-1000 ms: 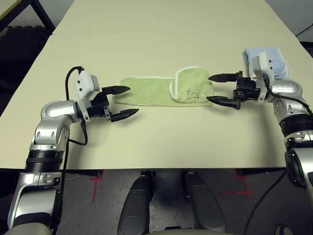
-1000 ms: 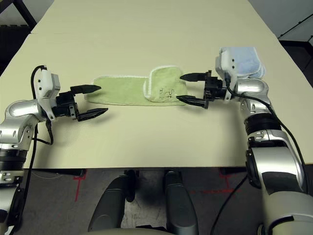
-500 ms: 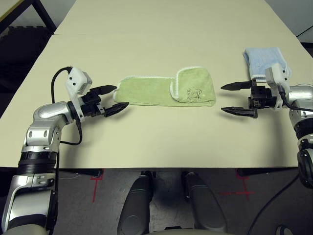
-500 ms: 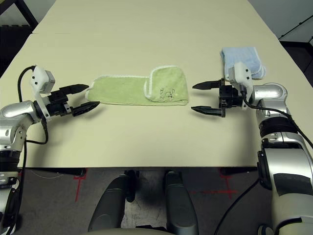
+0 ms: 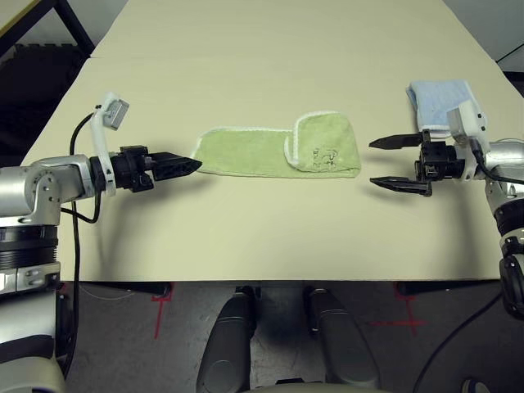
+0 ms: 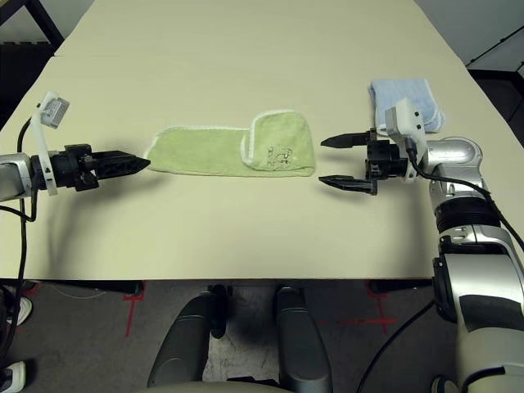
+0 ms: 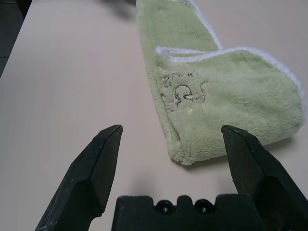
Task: Fold the towel and set it aside.
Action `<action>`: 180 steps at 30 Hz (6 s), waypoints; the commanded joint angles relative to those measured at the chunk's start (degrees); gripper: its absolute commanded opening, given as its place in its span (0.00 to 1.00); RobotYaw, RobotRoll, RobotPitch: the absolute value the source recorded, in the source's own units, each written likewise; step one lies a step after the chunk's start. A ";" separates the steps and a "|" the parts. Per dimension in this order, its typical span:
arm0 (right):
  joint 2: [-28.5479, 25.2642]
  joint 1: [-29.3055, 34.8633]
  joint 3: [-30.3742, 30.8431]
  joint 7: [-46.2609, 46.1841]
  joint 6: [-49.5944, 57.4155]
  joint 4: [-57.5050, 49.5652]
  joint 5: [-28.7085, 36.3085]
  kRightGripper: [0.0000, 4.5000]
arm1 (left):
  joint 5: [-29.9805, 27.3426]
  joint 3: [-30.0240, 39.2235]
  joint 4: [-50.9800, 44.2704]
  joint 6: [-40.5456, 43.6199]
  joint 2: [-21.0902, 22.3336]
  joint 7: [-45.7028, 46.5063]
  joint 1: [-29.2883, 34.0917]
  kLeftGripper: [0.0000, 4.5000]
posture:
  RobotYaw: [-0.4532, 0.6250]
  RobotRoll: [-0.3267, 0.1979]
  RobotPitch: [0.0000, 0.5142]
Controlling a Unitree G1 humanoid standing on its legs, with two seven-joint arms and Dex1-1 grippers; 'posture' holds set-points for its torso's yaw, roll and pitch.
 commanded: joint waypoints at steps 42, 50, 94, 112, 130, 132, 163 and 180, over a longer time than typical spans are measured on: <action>-0.17 1.98 -0.67 -2.07 1.14 -3.25 -1.14 1.00 | -1.08 14.51 11.65 7.18 -13.56 27.92 -7.54 0.01 | 0.37 0.62 0.38; 0.24 1.80 -0.65 -2.31 1.02 -2.83 -1.39 1.00 | -1.44 14.71 9.21 9.02 -11.17 27.16 -4.93 0.01 | 0.37 0.62 0.36; 2.68 -3.24 -0.70 -3.47 -0.40 2.96 -3.79 1.00 | -10.76 9.32 -7.76 14.15 -18.63 24.01 -21.54 0.01 | 0.41 0.62 0.35; 2.83 -3.21 -1.03 -4.10 -0.12 2.72 -4.02 1.00 | -7.52 -3.58 -3.54 5.33 -28.11 23.36 -22.29 0.01 | 0.40 0.62 0.36; 3.03 -2.69 -1.00 -4.34 -0.04 2.27 -3.99 1.00 | -4.17 -12.43 -0.45 1.23 -33.19 19.91 -23.24 0.01 | 0.39 0.62 0.35; 3.03 -2.60 -1.00 -4.33 -0.01 2.21 -3.96 1.00 | -3.69 -13.50 -0.11 0.66 -33.96 19.56 -23.38 0.01 | 0.39 0.62 0.35; 2.64 -3.98 -0.97 -4.12 0.18 3.24 -4.25 1.00 | 6.76 -24.20 0.29 -15.44 -19.63 -7.10 -22.10 1.00 | 0.39 0.62 0.35; 2.81 -3.73 -2.39 0.16 2.63 1.68 -2.64 0.54 | 14.63 -15.50 10.56 -57.43 -5.95 -25.27 -7.42 1.00 | 0.39 0.62 0.35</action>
